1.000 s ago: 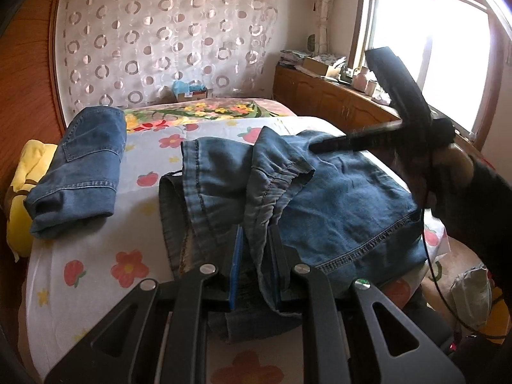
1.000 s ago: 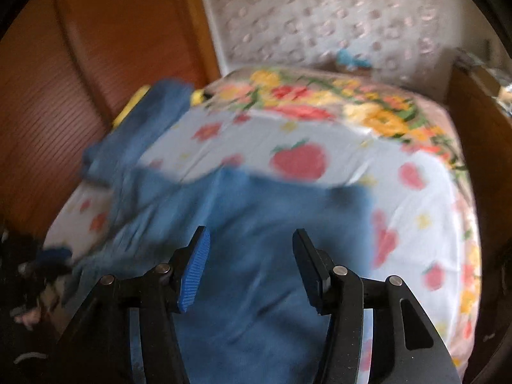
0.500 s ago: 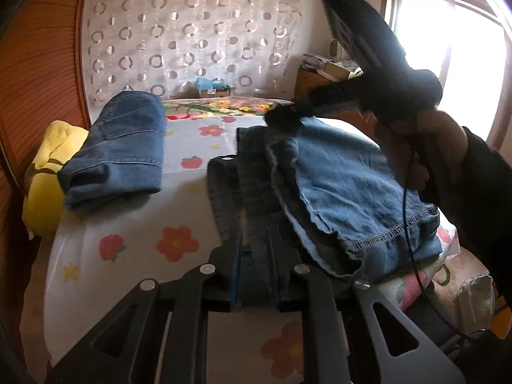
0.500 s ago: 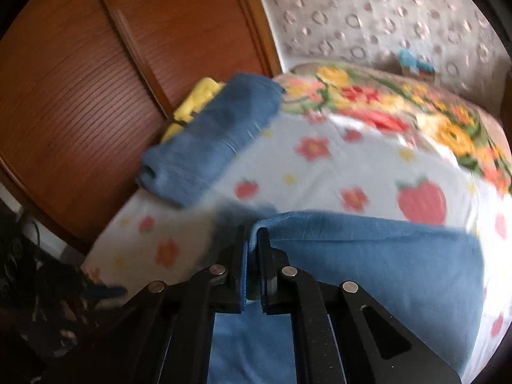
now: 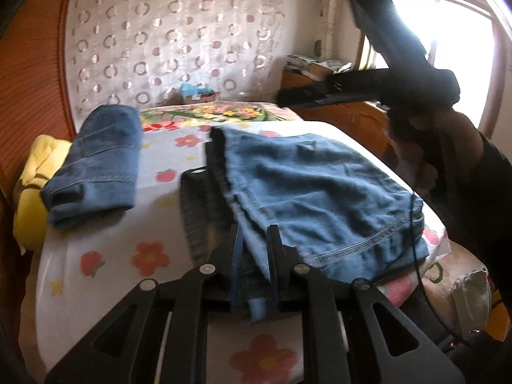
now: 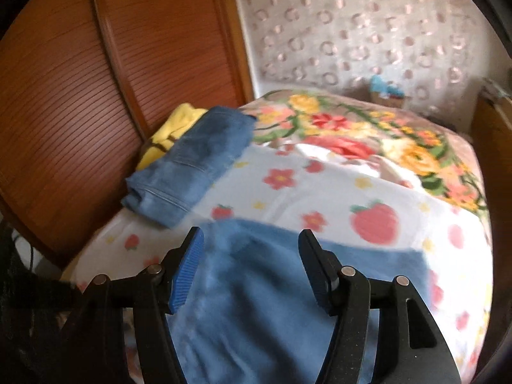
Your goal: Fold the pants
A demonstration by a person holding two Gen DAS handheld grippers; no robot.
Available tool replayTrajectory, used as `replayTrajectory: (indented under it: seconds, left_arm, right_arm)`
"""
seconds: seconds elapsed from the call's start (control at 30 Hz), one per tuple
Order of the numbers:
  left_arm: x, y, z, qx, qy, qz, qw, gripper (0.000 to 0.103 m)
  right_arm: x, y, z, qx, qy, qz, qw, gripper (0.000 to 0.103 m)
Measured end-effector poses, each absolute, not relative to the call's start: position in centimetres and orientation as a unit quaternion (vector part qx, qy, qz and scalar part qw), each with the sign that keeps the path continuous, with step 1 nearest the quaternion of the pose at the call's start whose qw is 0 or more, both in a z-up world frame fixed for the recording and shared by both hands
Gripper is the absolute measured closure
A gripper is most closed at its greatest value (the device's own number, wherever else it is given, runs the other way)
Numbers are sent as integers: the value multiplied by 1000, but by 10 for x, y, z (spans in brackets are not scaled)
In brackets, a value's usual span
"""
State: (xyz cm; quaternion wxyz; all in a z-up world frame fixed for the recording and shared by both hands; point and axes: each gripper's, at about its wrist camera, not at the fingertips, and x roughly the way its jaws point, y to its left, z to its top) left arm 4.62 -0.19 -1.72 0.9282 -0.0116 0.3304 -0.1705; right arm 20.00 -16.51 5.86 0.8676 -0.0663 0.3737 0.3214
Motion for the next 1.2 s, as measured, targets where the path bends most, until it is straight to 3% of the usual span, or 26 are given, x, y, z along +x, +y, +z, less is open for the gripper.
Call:
replayTrajectory:
  seconds: [0.23,0.5,0.6,1.2]
  left_arm:
    - [59,-39,-15,4,333,-193,923,88]
    - [71,-67,-22,21,343,-199,918,67]
    - [76,-76,-29,32,354,-195,914,64]
    - [73,-84,-60,48,371,-193,907,62]
  right_arm:
    - [158,-263,45,-68,366,248,894,30]
    - [119,-328,14,-44,383,198,901,30]
    - [110,-338,1,-36,389,192,900,30]
    - [110,-343,-44,14,409,206,889,30]
